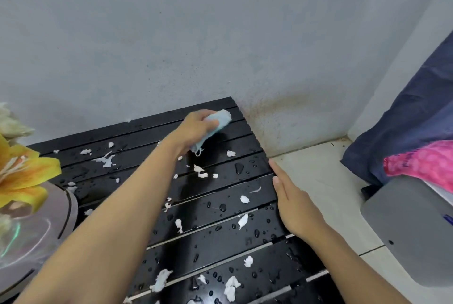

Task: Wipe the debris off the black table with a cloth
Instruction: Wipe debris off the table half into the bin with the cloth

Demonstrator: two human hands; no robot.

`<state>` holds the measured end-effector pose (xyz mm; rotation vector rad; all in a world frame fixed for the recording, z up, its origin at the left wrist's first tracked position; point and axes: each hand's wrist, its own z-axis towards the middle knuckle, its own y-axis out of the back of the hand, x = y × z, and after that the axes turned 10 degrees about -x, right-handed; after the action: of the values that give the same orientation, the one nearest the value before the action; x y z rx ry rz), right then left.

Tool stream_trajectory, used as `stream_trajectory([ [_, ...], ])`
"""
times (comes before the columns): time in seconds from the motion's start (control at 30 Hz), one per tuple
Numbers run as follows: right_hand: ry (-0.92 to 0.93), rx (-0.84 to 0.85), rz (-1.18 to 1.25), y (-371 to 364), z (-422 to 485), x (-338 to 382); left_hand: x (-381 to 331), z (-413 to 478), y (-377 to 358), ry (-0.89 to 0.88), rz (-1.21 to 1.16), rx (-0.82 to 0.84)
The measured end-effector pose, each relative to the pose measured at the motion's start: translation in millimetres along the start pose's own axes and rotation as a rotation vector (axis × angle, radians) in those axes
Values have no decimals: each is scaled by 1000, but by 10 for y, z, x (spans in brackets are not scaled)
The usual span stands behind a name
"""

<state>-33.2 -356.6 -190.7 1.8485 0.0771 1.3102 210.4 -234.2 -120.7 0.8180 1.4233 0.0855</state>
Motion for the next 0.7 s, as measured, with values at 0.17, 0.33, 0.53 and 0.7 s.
stream_trajectory([
  [0.17,17,-41,-5,-55,58,-7,434,300,3,113,588,-415],
  [0.33,16,-50,14,-49,59,-13,299,-192,-587,-279,587,-274],
  [0.53,1,-44,29,-47,60,-23,560,-737,-442,-362,534,-320],
  [0.7,1,-40,10,-37,57,-10,314,-137,-643,-175,591,-406],
])
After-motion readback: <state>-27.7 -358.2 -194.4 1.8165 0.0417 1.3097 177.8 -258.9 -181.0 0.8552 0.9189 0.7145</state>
